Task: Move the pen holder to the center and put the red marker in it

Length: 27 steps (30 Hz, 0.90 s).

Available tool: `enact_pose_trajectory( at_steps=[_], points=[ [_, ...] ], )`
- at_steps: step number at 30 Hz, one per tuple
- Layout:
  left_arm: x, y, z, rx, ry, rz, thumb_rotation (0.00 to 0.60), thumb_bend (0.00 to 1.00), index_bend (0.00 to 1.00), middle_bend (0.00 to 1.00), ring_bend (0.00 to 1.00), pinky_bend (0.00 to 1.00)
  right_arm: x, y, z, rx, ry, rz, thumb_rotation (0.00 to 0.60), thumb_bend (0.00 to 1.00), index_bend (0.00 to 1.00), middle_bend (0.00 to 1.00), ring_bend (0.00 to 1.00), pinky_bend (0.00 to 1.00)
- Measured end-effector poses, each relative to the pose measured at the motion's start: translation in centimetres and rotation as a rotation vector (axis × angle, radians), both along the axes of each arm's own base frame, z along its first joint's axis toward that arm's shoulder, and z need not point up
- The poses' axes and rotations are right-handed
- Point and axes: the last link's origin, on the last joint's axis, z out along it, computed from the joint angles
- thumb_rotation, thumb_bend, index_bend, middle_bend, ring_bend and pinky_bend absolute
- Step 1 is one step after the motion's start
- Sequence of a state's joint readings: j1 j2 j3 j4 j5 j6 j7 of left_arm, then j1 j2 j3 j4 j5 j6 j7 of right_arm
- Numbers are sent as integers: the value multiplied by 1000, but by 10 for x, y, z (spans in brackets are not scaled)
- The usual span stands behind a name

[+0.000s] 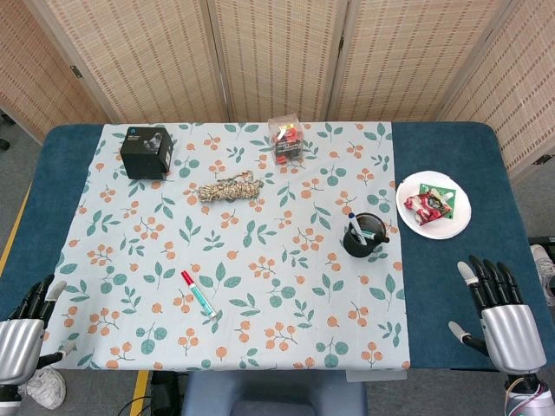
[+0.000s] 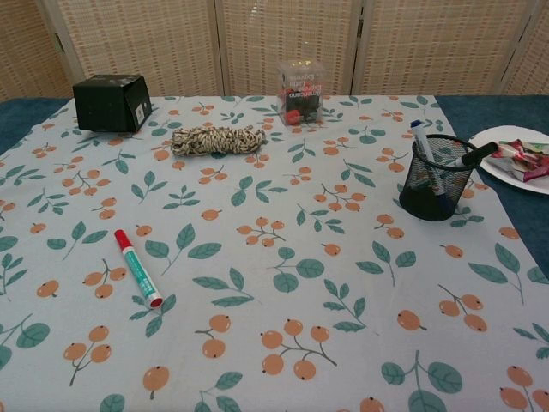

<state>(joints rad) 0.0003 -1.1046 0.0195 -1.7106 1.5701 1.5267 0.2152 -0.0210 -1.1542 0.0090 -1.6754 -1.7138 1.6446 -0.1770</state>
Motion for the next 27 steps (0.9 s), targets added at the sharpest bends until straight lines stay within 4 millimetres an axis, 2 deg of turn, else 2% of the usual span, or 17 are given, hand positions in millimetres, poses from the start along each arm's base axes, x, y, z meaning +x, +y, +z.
enact_pose_trajectory(
  at_steps=[11, 17, 23, 27],
  points=[
    [-2, 7, 1, -6, -5, 13, 600, 121, 0, 0, 92, 357, -5, -11, 1, 61, -49, -14, 600, 73, 0, 0, 0, 0],
    [-2, 5, 6, 8, -24, 11, 600, 122, 0, 0, 92, 357, -16, -34, -1, 103, -161, 36, 600, 13, 0, 0, 0, 0],
    [-2, 5, 5, 3, -26, 14, 600, 122, 0, 0, 93, 356, -28, -57, -14, 179, -415, 53, 600, 0, 0, 0, 0, 0],
    [-3, 6, 4, -1, -16, 19, 600, 121, 0, 0, 93, 357, -51, -75, -28, 195, -551, 33, 600, 0, 0, 0, 0, 0]
  ],
)
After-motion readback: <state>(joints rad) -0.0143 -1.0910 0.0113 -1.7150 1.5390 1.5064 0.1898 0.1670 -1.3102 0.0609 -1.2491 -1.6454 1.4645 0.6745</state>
